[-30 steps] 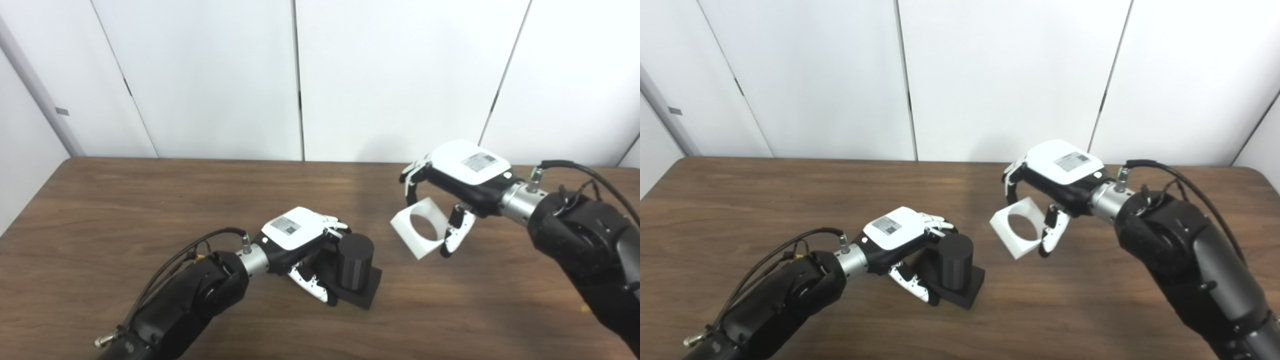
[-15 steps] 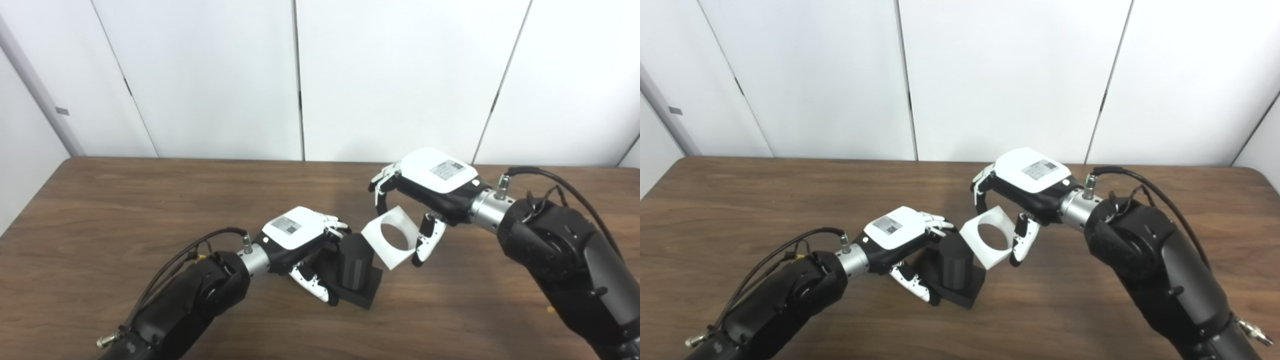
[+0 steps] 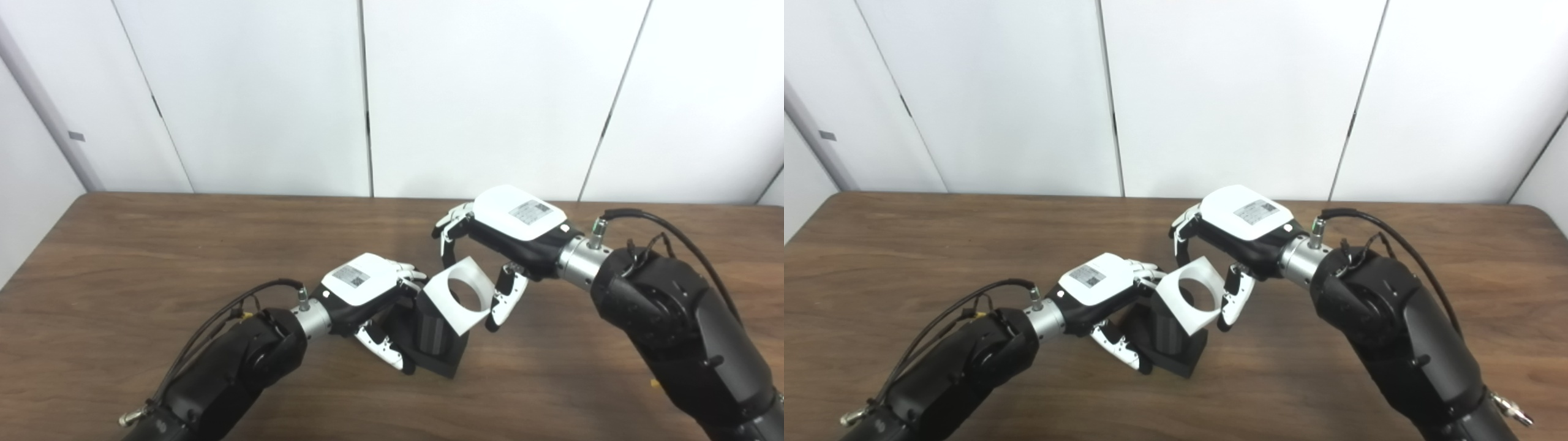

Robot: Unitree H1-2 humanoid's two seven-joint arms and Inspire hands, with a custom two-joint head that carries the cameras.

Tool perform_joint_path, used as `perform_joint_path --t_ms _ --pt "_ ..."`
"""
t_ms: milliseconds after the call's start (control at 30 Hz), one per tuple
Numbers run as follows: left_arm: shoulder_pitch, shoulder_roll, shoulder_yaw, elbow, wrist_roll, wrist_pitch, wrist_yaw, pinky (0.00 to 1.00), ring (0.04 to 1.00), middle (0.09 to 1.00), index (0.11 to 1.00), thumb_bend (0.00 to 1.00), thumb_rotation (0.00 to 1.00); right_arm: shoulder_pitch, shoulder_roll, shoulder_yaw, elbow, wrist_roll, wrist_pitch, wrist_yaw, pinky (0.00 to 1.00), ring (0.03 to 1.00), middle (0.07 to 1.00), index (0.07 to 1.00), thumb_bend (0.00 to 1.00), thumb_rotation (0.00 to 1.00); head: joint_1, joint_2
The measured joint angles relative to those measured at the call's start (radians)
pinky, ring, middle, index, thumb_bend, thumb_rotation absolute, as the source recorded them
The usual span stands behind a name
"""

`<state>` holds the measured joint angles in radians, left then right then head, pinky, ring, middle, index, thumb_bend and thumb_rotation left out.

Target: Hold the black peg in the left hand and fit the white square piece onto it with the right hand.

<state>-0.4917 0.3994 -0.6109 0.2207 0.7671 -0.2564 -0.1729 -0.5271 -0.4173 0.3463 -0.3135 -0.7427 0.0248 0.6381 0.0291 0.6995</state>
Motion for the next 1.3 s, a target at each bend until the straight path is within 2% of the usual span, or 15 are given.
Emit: perform_joint_path --t_ms 667,1167,1300 --pt "-0.001 -0.006 -0.002 0.000 0.000 0.012 -0.004 0.88 0.903 0.877 0.490 0.52 0.08 0.005 0.023 0.020 0.029 -0.010 -0.003 -0.006 0.72 0.814 0.778 0.478 0.52 0.14 0.009 0.003" --pt "0.001 -0.006 -0.002 -0.004 0.000 0.013 -0.005 0.87 0.910 0.884 0.491 0.52 0.08 0.004 0.059 0.037 0.105 -0.010 -0.005 -0.057 0.73 0.806 0.776 0.478 0.52 0.14 0.014 0.008" --pt "0.002 -0.006 -0.002 -0.004 0.000 0.016 -0.005 0.89 0.914 0.885 0.491 0.52 0.08 0.000 0.059 0.038 0.124 -0.008 -0.023 -0.072 0.73 0.799 0.771 0.478 0.52 0.14 0.011 0.009"
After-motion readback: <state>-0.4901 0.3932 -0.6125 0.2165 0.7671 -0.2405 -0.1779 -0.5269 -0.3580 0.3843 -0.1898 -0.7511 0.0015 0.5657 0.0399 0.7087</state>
